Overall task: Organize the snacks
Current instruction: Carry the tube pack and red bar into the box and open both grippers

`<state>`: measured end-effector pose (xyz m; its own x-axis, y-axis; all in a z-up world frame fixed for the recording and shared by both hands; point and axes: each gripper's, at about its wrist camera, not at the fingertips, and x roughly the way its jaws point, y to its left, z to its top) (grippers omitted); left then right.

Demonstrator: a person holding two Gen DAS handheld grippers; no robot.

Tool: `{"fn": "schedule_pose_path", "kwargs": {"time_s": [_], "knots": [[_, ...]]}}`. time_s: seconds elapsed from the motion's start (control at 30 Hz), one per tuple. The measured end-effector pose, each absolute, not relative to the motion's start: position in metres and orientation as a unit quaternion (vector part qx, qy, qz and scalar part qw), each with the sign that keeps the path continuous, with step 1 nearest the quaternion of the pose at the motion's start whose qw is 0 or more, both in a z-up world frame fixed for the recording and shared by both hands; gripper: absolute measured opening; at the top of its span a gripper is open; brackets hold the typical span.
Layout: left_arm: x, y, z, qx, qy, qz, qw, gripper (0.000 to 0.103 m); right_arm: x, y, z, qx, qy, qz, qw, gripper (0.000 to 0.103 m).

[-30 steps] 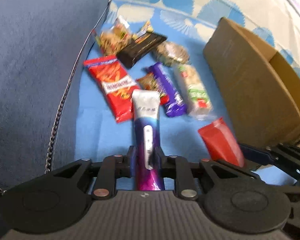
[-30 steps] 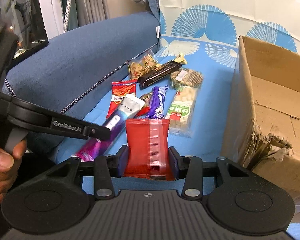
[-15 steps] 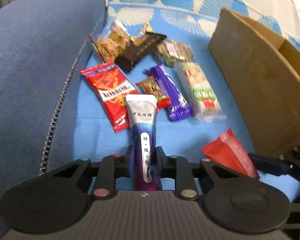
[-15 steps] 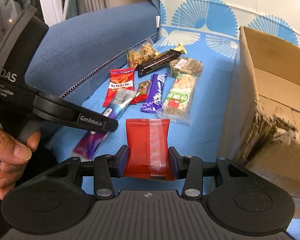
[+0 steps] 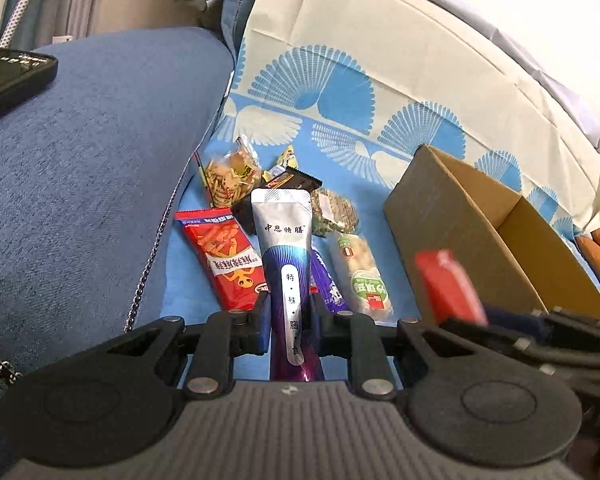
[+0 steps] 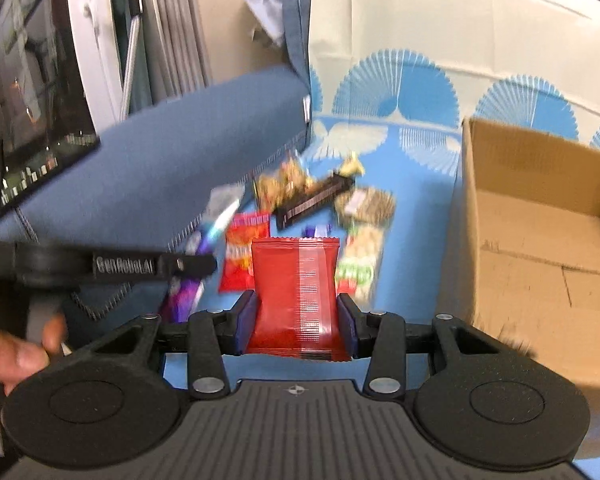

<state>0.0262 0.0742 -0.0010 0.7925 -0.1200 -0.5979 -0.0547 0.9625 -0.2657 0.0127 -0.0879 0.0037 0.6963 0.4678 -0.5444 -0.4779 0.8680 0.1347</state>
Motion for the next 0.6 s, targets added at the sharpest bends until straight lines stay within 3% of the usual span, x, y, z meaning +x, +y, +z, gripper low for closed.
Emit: {"fn": "schedule_pose_path", "kwargs": {"time_s": [0.43,0.6], "knots": [[0.022,0.052,0.007,-0.096,0.298,-0.021,0.950,0.021,0.016,-0.123,0.038,0.023,0.239,0.267,0.933,0.045],[0.027,0.044,0.015,-0.131,0.311,-0.003,0.941,0.021,0.014,-0.147,0.053,0.044,0.217,0.261,0.939,0.045]]}}
